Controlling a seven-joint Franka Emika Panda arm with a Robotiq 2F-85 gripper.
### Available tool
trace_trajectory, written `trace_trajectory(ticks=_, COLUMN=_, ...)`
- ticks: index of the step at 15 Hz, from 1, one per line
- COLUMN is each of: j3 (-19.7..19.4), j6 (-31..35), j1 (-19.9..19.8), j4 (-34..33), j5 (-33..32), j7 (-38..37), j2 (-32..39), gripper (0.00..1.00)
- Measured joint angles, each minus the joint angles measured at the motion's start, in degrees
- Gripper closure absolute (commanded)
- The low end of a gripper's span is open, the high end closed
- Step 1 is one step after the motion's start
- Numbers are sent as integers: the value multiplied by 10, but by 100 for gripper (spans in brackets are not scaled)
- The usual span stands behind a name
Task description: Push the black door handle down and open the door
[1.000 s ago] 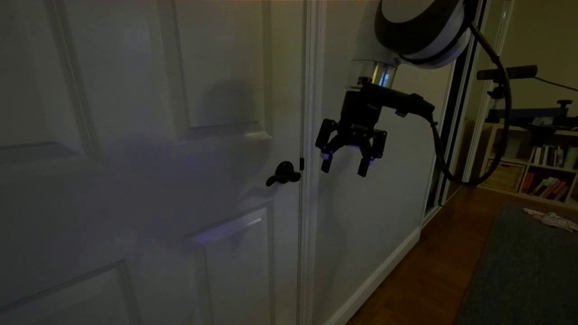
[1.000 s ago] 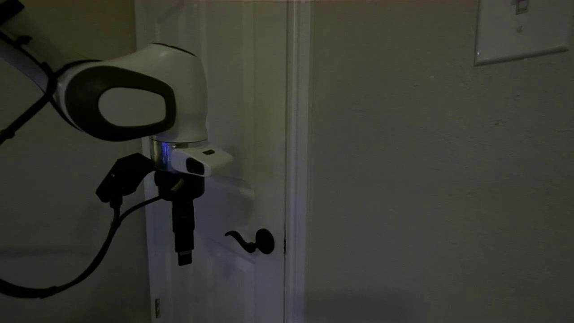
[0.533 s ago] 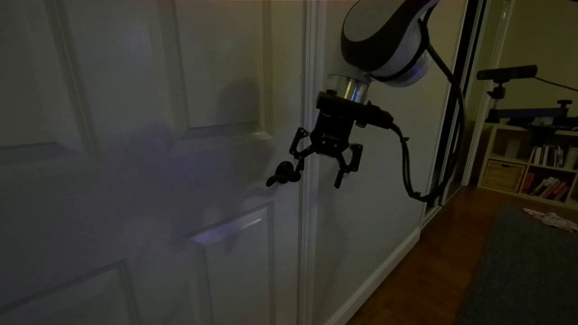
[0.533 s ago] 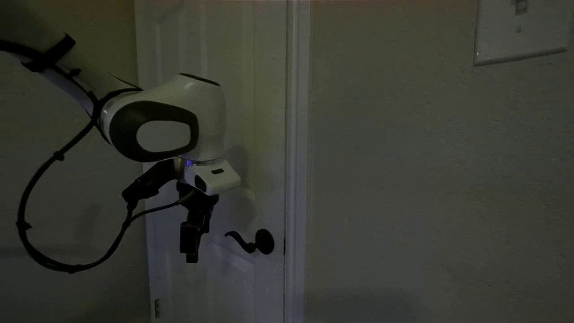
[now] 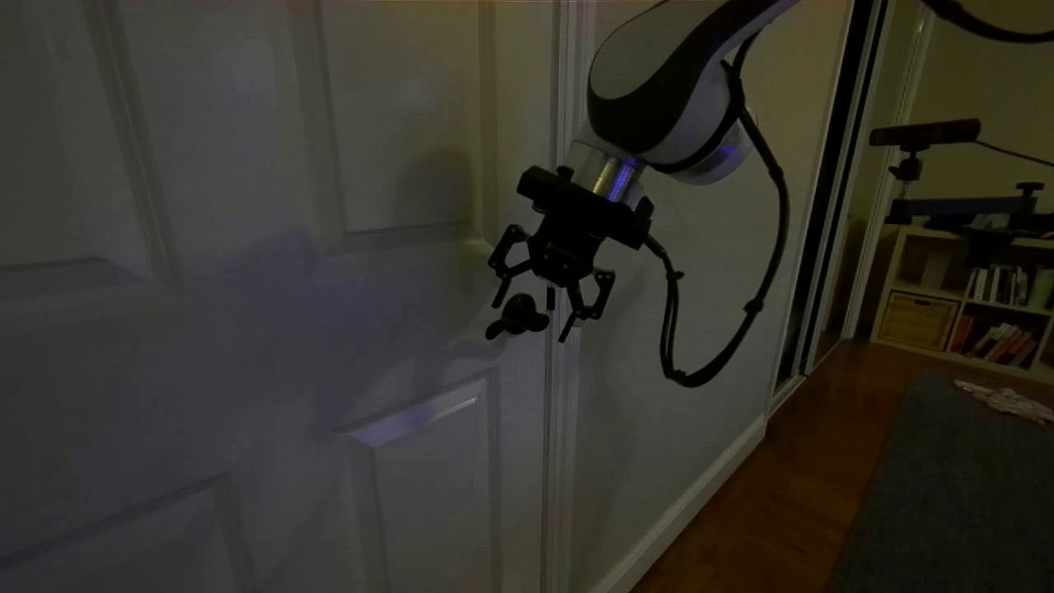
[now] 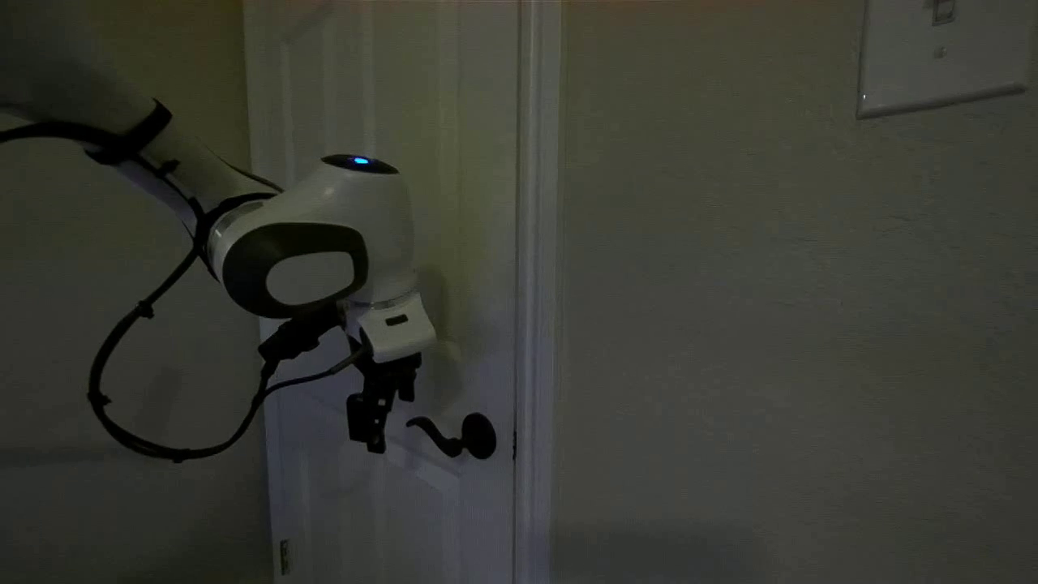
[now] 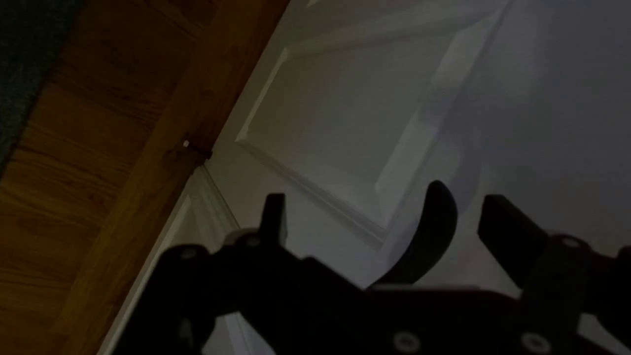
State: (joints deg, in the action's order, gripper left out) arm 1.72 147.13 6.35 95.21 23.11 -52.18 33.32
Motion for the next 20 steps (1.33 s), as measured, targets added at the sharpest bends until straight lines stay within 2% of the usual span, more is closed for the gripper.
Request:
trace_trajectory(ticks=1, j3=0, j6=9, j1=3, j4=-2, j5=0, j7=-9, j2=7, gripper=17)
trace_trajectory(ticks=3, j3=0, j6=26, j1=6, j4=-7, j5=0, j7=-21, j2=21, gripper=23)
trace_trajectory(ticks=10, j3=1, j6=95, j1=6, j4=-24, j5=1, j7=-37, j2=45, gripper=19)
trace_trajectory(ticks=12, j3=0, j6=107, j1=6, j4=-28, j5=1, j7=-40, j2=50, gripper=44)
trace_trajectory(ticks=20, j3=-2, j6=121, j1=4, j4=-29, j5=1, j7=-42, j2=53, gripper=90)
